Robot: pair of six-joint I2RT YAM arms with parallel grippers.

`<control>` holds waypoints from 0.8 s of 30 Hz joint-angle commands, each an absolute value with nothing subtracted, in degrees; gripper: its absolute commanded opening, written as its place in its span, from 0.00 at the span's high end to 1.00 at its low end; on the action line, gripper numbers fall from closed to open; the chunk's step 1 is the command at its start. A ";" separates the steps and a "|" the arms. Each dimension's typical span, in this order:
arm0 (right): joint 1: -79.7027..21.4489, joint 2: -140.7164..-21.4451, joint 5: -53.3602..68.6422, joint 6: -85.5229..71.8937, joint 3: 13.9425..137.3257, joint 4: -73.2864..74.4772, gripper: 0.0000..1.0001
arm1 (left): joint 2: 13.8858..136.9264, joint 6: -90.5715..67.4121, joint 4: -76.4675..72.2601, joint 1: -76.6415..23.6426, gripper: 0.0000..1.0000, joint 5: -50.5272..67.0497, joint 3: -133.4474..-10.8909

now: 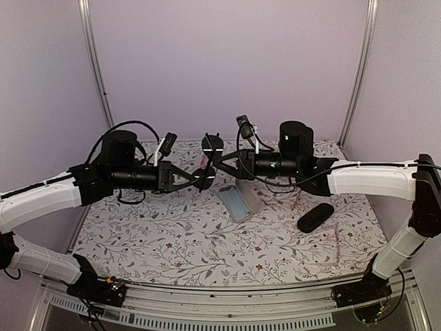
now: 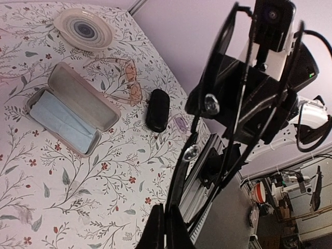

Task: Organize the sunglasses
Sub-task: Pass from the left arm to the right

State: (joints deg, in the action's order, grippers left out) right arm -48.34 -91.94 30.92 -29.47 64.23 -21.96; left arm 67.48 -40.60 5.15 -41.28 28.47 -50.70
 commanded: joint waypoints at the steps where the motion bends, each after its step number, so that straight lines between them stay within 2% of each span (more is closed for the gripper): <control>1: -48.11 -93.28 35.18 -31.34 65.66 -27.07 0.74 | 66.49 -41.82 1.72 -42.01 1.00 30.03 -49.69; 6: -48.14 -93.98 35.58 -31.80 65.65 -28.05 0.80 | 66.25 -42.18 1.13 -41.97 1.00 30.01 -49.06; 9: -48.11 -94.51 35.81 -32.33 65.57 -28.67 0.88 | 66.14 -42.45 1.06 -42.01 1.00 29.76 -48.79; 16: -47.66 -94.74 35.97 -33.61 65.10 -29.06 0.94 | 65.89 -42.38 1.90 -42.00 1.00 27.66 -48.44; 21: -45.60 -93.47 36.90 -36.17 62.89 -29.10 0.98 | 64.94 -41.95 3.66 -41.92 0.87 23.91 -47.46; 24: -44.13 -92.63 38.30 -37.23 61.26 -28.77 0.99 | 64.40 -41.69 4.79 -41.82 0.72 21.39 -46.76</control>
